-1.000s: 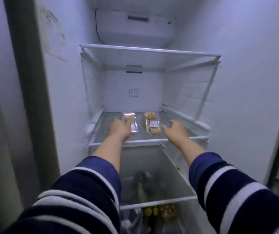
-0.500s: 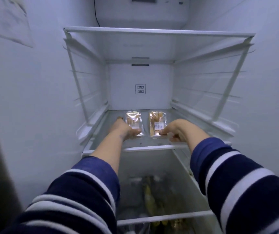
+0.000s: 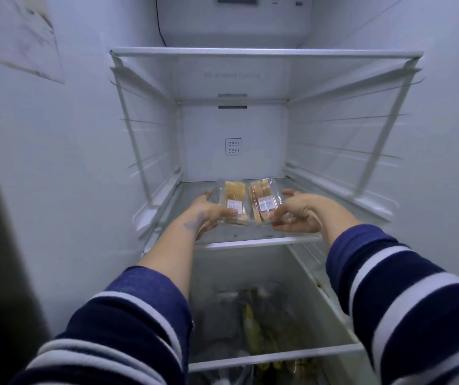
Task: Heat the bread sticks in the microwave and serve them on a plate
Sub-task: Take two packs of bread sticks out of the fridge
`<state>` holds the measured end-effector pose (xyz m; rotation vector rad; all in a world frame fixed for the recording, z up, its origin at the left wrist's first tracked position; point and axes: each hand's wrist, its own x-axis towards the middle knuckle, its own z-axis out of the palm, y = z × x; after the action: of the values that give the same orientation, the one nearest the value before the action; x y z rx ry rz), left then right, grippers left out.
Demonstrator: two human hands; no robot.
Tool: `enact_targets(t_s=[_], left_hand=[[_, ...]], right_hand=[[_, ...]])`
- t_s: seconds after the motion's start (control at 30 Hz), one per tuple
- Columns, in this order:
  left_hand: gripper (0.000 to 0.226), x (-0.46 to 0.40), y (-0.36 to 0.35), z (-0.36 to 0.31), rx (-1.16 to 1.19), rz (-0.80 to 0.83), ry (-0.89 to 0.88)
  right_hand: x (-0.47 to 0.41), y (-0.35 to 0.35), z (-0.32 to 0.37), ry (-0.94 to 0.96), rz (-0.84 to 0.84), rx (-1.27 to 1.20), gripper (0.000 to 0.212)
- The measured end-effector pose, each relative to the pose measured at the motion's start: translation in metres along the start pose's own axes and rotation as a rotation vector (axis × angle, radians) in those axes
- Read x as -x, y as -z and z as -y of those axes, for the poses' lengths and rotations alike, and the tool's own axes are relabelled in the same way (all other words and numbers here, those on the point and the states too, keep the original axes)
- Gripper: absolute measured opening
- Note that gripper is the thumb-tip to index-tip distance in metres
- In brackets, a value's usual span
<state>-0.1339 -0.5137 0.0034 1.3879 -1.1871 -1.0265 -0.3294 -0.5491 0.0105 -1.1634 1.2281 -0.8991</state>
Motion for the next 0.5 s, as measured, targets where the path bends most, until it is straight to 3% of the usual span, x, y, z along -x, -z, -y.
enact_targets(t_s=[0.27,0.4,0.5], left_hand=[[0.098,0.009,0.004,0.003,0.166,0.159,0.039],[0.100,0.012,0.003,0.005,0.228,0.202,0.037],[0.099,0.016,-0.001,0.010,0.310,0.226,0.034]], right_hand=[[0.010,0.008,-0.001,-0.001,0.251,-0.002,0.096],[0.011,0.004,-0.003,0.029,0.247,-0.064,0.068],[0.008,0.000,-0.010,0.070,0.196,-0.149,0.062]])
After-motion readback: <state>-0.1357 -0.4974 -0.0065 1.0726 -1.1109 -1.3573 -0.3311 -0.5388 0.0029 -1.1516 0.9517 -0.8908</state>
